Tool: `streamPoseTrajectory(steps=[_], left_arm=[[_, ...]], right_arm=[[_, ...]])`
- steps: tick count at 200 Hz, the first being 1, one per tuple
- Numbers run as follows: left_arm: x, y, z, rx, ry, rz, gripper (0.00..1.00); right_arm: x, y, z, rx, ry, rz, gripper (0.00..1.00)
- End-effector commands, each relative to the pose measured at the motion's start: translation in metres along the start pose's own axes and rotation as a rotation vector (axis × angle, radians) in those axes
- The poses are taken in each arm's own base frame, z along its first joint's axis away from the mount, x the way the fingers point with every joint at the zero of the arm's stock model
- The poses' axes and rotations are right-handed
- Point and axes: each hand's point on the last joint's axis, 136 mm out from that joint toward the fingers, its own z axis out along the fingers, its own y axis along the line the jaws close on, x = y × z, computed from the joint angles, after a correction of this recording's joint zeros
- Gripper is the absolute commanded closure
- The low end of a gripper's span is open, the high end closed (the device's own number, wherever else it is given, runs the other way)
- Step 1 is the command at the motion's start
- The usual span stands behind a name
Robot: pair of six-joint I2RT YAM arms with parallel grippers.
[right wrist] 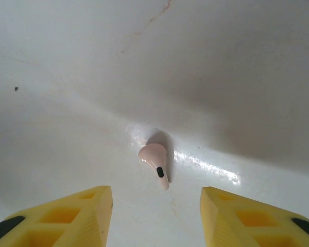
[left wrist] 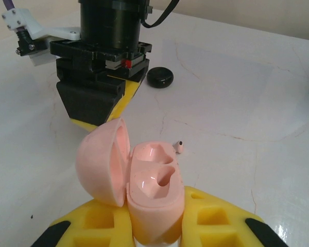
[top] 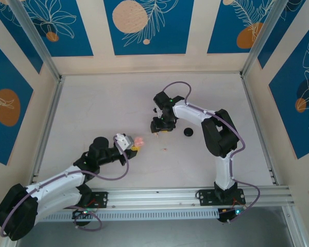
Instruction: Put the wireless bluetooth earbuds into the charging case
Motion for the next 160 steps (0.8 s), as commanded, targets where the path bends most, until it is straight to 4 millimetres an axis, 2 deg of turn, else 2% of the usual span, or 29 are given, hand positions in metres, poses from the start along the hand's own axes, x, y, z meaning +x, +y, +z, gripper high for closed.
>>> streamPoseTrajectory(steps=[1,45,98,160], left_arm=[[0.000,0.004,-0.004,-0.014,-0.001,0.005,0.82],[-0.001,0.004,-0.006,-0.022,-0.002,0.003,0.82],[-0.003,0.005,-0.009,-0.028,-0.004,0.005,0.82],[-0.001,0.004,-0.010,-0.030,0.002,0.002,0.82]], right_arm=[[0.002,-0.001,-0.005,0.086,0.014,-0.107,0.53],[-0.003,0.014,0.007,0.136,0.016,-0.236,0.54],[-0.005,0.011,0.023,0.215,0.059,-0.287,0.55],[-0.002,0.008,0.030,0.232,0.081,-0.290,0.60]])
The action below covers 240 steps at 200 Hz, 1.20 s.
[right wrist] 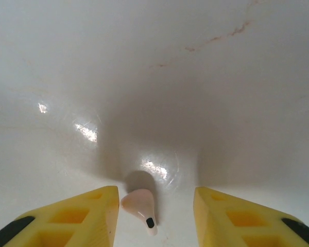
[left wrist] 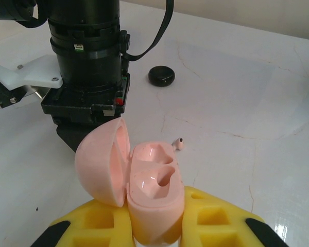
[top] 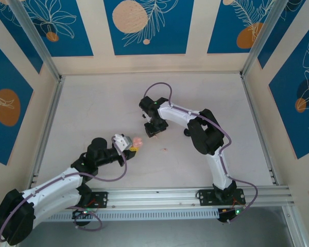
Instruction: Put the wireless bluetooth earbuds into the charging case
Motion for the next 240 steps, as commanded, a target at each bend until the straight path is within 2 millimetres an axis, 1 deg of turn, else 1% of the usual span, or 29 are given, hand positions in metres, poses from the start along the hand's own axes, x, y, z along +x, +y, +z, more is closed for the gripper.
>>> streamPoseTrajectory(steps=[1,32,88,122,149,174,240], left_arm=[[-0.001,0.005,-0.003,-0.019,-0.004,0.005,0.82],[-0.001,0.005,-0.003,-0.022,-0.003,0.004,0.82],[0.001,0.005,-0.003,-0.021,0.001,0.000,0.82],[0.000,0.005,-0.003,-0.022,0.000,-0.003,0.82],[0.000,0.005,-0.004,-0.023,-0.001,-0.002,0.82],[0.000,0.005,-0.004,-0.023,-0.001,-0.003,0.82],[0.000,0.005,-0.004,-0.024,-0.001,-0.003,0.83]], right_arm=[[0.001,0.001,0.002,0.009,0.023,-0.019,0.60],[0.006,0.008,0.002,-0.020,0.035,-0.025,0.61],[0.012,0.017,0.001,-0.069,0.049,-0.045,0.60],[0.016,0.014,0.004,-0.057,0.067,-0.048,0.60],[0.019,0.013,0.007,-0.044,0.083,-0.051,0.63],[0.021,0.012,0.009,-0.039,0.091,-0.056,0.63],[0.021,0.014,0.017,-0.043,0.104,-0.062,0.67]])
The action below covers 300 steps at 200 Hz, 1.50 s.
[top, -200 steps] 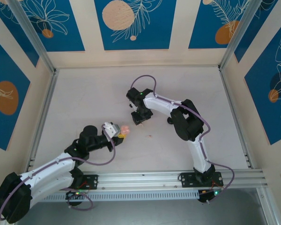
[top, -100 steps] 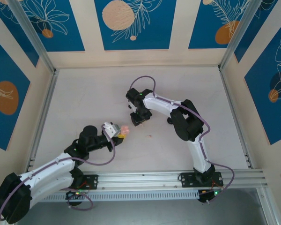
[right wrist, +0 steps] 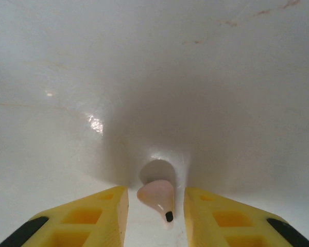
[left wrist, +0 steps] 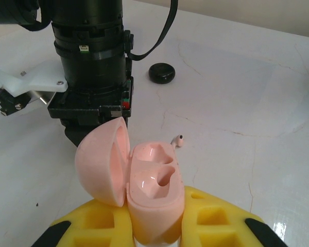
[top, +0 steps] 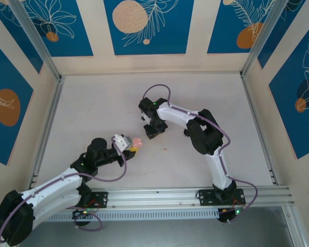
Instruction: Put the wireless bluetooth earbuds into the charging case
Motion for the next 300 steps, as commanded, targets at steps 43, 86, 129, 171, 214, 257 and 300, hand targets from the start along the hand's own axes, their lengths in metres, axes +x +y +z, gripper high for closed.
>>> streamPoseTrajectory(steps=[43,86,129,171,214,257,300], left_arm=[[-0.001,0.006,-0.003,-0.025,-0.004,-0.001,0.83],[0.004,0.005,-0.002,-0.024,0.014,0.006,0.83],[0.009,0.003,0.002,-0.005,0.014,0.032,0.83],[0.001,-0.003,0.010,0.044,-0.058,0.053,0.84],[-0.002,-0.007,0.019,0.085,-0.084,0.052,0.85],[-0.008,-0.006,0.028,0.095,-0.120,0.046,0.86],[-0.018,-0.006,0.036,0.115,-0.147,0.045,0.87]], right_arm=[[0.010,0.001,0.014,0.016,0.055,-0.019,0.73],[0.000,0.003,0.003,0.006,-0.015,-0.016,0.78],[-0.010,0.006,-0.023,-0.034,-0.167,0.012,0.80],[-0.011,0.008,-0.065,-0.172,-0.399,0.057,0.80],[0.002,0.018,-0.106,-0.314,-0.626,0.006,0.81],[0.019,0.021,-0.143,-0.403,-0.784,-0.052,0.81],[0.039,0.038,-0.171,-0.505,-0.896,-0.162,0.81]])
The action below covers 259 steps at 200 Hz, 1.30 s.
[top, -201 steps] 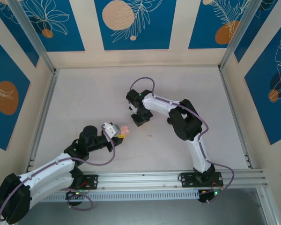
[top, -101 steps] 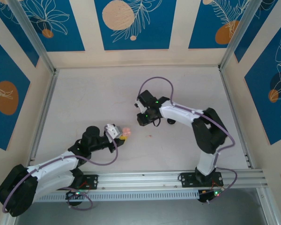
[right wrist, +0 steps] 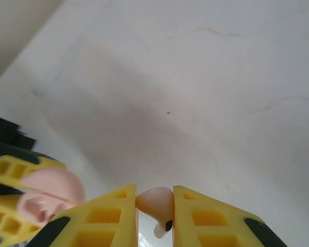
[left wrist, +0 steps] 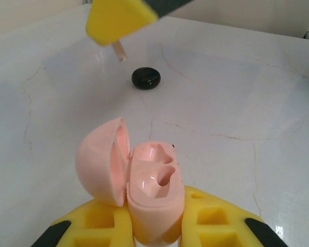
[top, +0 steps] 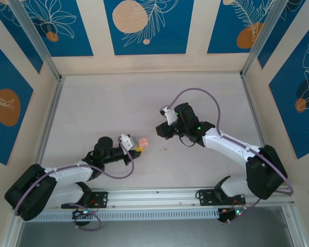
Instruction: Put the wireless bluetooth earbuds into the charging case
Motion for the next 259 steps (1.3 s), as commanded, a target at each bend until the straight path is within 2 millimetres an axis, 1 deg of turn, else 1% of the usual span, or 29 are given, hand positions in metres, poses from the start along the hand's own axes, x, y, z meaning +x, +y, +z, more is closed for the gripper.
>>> streamPoseTrajectory(steps=[1,17,35,52,80,136,164,198,259], left_arm=[[-0.029,0.000,0.002,0.024,-0.099,0.022,0.87],[-0.031,0.000,0.004,0.030,-0.108,0.022,0.87],[-0.035,-0.001,0.006,0.042,-0.120,0.022,0.87],[-0.039,-0.001,0.006,0.049,-0.137,0.020,0.87],[-0.044,-0.002,0.007,0.060,-0.157,0.018,0.87],[-0.049,-0.004,0.007,0.071,-0.168,0.017,0.87],[-0.053,-0.003,0.006,0.068,-0.179,0.016,0.87],[-0.052,-0.003,0.006,0.068,-0.175,0.012,0.87],[-0.056,-0.004,0.005,0.073,-0.191,0.008,0.87]], right_arm=[[-0.013,0.028,-0.014,-0.135,-0.090,-0.081,0.81],[-0.013,0.037,-0.021,-0.170,-0.116,-0.114,0.81],[-0.010,0.045,-0.024,-0.202,-0.124,-0.145,0.81],[-0.007,0.055,-0.024,-0.233,-0.116,-0.177,0.81],[-0.003,0.064,-0.019,-0.253,-0.101,-0.214,0.80],[0.000,0.072,-0.007,-0.274,-0.073,-0.253,0.81],[0.000,0.078,-0.005,-0.287,-0.076,-0.265,0.81],[-0.001,0.083,-0.005,-0.299,-0.087,-0.275,0.80],[-0.002,0.083,0.000,-0.297,-0.090,-0.279,0.80]])
